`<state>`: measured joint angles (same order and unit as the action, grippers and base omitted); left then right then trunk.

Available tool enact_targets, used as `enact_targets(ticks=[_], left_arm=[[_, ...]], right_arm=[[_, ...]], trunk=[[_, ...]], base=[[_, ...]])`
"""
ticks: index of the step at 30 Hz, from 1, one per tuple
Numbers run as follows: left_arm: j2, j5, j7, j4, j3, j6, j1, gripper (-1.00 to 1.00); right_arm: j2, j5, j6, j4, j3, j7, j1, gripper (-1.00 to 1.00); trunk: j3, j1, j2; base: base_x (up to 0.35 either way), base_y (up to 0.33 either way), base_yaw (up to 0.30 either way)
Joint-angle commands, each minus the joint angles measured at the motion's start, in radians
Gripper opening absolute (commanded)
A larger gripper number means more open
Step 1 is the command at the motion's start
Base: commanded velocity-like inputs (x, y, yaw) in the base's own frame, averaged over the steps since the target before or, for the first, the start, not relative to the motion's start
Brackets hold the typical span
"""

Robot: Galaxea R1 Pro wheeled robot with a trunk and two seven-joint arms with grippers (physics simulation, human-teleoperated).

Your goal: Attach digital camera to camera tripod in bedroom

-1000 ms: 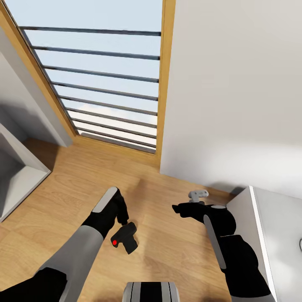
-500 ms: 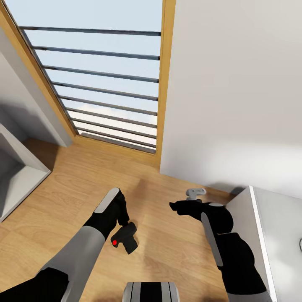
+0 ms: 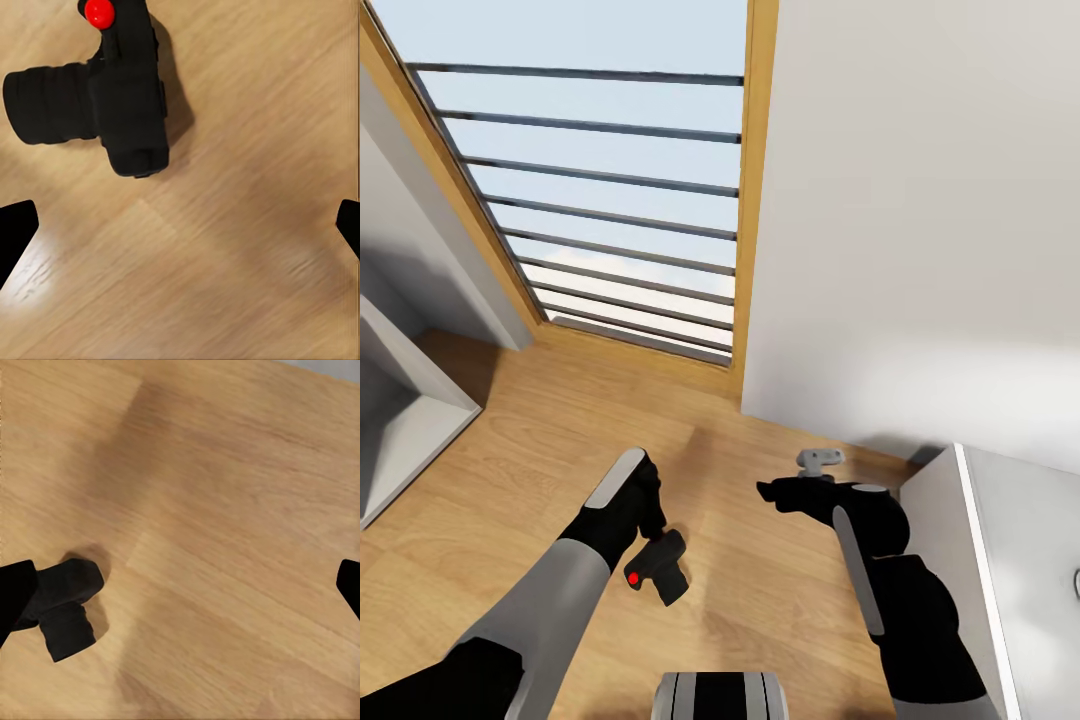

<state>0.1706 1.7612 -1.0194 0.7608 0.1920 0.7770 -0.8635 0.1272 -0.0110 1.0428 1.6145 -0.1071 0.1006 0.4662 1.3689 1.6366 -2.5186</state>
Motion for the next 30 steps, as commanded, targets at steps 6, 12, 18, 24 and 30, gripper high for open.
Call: enact_targets(ticks=[6,12,18,24,30], left_arm=[[0.000,-0.024,-0.010,0.000,0.003,0.002,-0.003,1.00],[0.001,-0.034,-0.015,0.000,0.004,0.003,-0.010,1.00],[0.001,-0.039,-0.018,-0.001,0.004,0.003,-0.019,1.00],[0.000,-0.042,-0.021,-0.001,0.005,0.002,-0.037,1.00],[-0.002,-0.043,-0.034,0.000,0.030,0.002,-0.044,1.00]], right_arm=[[0.002,0.000,0.004,0.001,-0.003,0.002,-0.003,1.00],[0.003,0.000,0.004,0.001,-0.013,0.002,-0.004,1.00],[0.003,0.000,0.004,0.001,-0.019,0.002,0.000,1.00],[0.003,0.000,0.004,0.001,-0.021,0.002,0.008,1.00],[0.004,0.000,0.004,0.001,-0.022,0.002,0.007,1.00]], trunk=[[0.020,0.002,-0.001],[0.043,0.005,-0.003],[0.066,0.007,-0.004],[0.074,0.008,-0.005],[0.074,0.008,-0.005]], base=[[0.000,0.000,0.000],[0.000,0.000,0.000],[0.000,0.000,0.000],[0.000,0.000,-0.080],[0.000,0.000,-0.210]])
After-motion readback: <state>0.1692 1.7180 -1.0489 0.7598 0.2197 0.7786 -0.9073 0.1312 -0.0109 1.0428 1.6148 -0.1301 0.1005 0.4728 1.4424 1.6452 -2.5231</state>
